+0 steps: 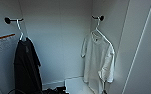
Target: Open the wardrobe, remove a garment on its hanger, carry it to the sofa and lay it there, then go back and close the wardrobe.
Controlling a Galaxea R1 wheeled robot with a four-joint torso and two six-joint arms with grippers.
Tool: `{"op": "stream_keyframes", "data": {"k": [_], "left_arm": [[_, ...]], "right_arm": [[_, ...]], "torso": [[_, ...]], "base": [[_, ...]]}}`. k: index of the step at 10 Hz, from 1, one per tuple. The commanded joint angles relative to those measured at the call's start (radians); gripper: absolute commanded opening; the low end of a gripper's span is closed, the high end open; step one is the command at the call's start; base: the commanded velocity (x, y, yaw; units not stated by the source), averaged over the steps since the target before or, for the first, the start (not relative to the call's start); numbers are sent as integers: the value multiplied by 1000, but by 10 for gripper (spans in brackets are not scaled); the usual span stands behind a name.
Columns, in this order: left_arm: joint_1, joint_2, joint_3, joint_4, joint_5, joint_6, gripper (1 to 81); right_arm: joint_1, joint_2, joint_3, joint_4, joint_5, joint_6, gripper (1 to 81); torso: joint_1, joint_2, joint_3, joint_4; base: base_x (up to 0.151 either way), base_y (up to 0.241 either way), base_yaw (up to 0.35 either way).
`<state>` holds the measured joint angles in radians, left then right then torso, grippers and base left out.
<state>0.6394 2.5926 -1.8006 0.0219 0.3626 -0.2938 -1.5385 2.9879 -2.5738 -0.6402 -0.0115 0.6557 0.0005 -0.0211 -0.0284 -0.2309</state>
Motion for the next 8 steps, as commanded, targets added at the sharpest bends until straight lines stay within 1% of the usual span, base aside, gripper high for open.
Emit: {"op": "stream_keyframes", "data": {"k": [1,2,3,6,8], "left_arm": [[-256,35,12,10,125,-103,811],[-295,58,-3,12,141,-123,811],[-336,72,-9,10,141,-143,811],[-494,121,-2,0,162,-255,811],[-585,156,6,-2,147,-350,811]], "right_arm": [[50,1,5,-3,-44,2,811],[51,1,5,0,-44,2,811],[50,-1,5,5,-41,2,811],[51,-2,5,7,-41,10,811],[47,-1,5,7,-32,15,811]], "torso": [[0,0,0,0],[0,0,0,0],[0,0,0,0],[1,1,0,0],[1,1,0,0]], "base": [[0,0,0],[0,0,0],[0,0,0],[0,0,0],[0,0,0]]}}
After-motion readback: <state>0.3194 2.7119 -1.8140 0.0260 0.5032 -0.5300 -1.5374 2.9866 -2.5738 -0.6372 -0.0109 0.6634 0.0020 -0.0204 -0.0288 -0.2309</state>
